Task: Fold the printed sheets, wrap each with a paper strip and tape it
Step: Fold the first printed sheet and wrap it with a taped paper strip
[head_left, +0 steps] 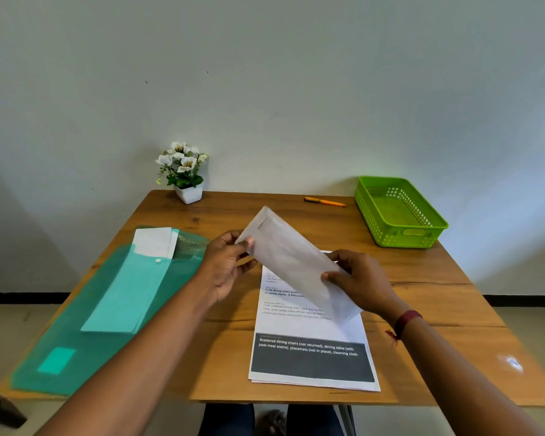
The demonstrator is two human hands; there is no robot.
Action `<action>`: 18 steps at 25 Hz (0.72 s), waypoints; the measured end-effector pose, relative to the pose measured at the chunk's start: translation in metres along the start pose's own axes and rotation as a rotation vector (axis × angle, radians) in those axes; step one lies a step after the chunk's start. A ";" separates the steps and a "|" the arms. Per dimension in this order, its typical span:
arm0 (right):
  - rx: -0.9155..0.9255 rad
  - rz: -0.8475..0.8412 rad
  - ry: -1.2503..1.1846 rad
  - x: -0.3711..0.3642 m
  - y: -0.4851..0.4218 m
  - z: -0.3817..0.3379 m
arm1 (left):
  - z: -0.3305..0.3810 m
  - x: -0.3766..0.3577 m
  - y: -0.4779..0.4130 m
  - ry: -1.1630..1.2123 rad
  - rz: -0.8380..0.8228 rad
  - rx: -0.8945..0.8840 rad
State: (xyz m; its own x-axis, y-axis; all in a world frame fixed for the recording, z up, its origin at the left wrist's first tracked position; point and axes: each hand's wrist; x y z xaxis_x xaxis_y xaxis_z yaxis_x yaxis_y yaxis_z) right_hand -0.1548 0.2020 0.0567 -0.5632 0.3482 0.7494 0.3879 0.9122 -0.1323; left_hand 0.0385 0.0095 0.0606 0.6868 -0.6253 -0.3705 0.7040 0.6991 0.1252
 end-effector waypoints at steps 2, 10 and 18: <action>0.075 0.088 0.140 0.000 0.003 0.001 | -0.004 0.017 0.003 -0.230 -0.008 0.016; 0.216 0.206 0.264 -0.062 0.024 0.011 | -0.035 0.044 0.002 -0.695 0.109 0.104; 0.115 0.008 0.335 -0.103 0.033 0.031 | -0.046 0.058 -0.005 -0.351 0.066 0.281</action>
State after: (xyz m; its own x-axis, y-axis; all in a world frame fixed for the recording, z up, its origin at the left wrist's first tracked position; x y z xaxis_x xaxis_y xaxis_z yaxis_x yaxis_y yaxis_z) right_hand -0.1065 0.2027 -0.0450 -0.2828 0.2828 0.9165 0.2962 0.9346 -0.1970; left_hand 0.0664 -0.0143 -0.0038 0.7174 -0.6962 -0.0246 0.6449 0.6503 0.4014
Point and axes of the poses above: each hand's wrist, its own y-axis away from the middle knuckle, its own x-axis out of the back of the hand, z = x × y, and after that the axes turned 9 degrees about -z, right-handed
